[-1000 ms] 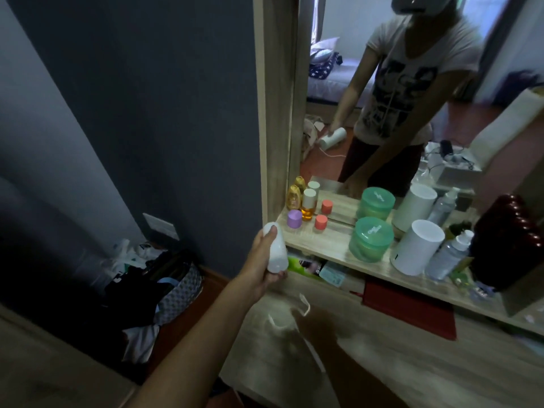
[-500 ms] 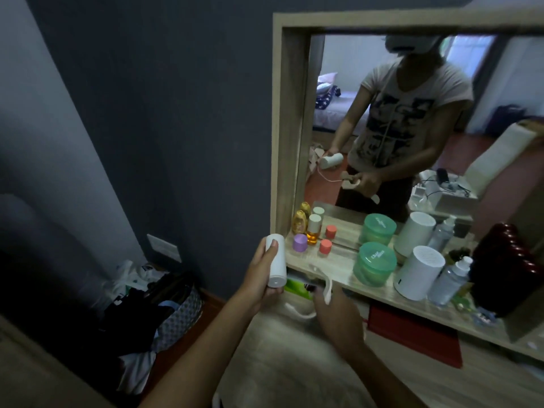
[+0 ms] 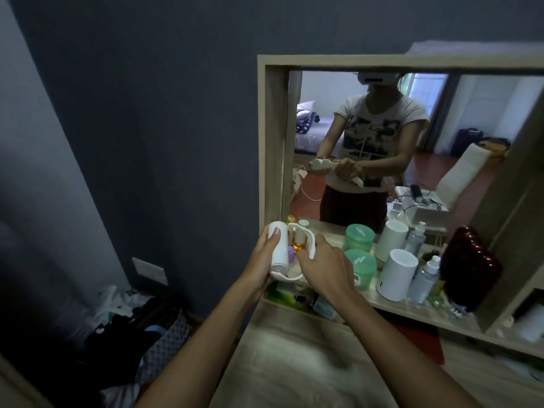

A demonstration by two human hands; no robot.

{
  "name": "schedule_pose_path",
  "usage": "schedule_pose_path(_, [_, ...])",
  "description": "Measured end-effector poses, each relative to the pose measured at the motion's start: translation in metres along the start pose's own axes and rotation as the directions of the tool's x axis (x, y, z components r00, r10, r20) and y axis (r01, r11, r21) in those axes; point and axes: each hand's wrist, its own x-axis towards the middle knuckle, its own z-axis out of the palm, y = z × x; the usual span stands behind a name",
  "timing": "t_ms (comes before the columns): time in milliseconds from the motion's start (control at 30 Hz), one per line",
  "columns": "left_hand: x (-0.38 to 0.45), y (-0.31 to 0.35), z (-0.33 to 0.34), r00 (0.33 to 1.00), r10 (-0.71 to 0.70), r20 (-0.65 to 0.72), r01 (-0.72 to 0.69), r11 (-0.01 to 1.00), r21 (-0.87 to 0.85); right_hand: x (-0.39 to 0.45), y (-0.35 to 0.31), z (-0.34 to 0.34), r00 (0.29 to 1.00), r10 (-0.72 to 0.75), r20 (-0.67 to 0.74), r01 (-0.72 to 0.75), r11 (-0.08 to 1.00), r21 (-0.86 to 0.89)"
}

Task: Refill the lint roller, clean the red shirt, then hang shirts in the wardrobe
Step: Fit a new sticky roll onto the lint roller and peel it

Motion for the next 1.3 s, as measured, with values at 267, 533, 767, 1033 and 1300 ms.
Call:
schedule_pose_path(267, [-0.003,-0.008,-0.004,0.998,-0.042,0.038,0.044,0.998,-0.048,-0.001,0.002,0.002,1.0,-0.009,0.019,0.01,0.997,-0.073])
schedule_pose_path(533, [-0.004,-0.014,-0.001,0.995,-0.089,0.034,0.093,0.988,-0.122,-0.001,-0.01,0.006,0.999,-0.038,-0.026,0.035,0.994,-0.106])
schedule_pose_path(767, [-0.005,-0.01,0.002,0.997,-0.069,0.026,0.072,0.988,-0.134,-0.005,-0.008,0.004,0.997,-0.036,-0.072,0.029,0.994,-0.102])
schedule_pose_path(1033, [-0.008,-0.02,0.007,0.999,-0.039,-0.031,0.037,0.996,-0.081,-0.004,-0.008,0.007,0.997,0.013,-0.075,-0.022,0.992,-0.127])
schedule_pose_path(1300, [-0.012,-0.031,0.006,0.99,-0.008,-0.141,0.018,0.997,0.072,0.004,0.013,0.018,0.967,-0.227,0.113,0.205,0.962,0.178])
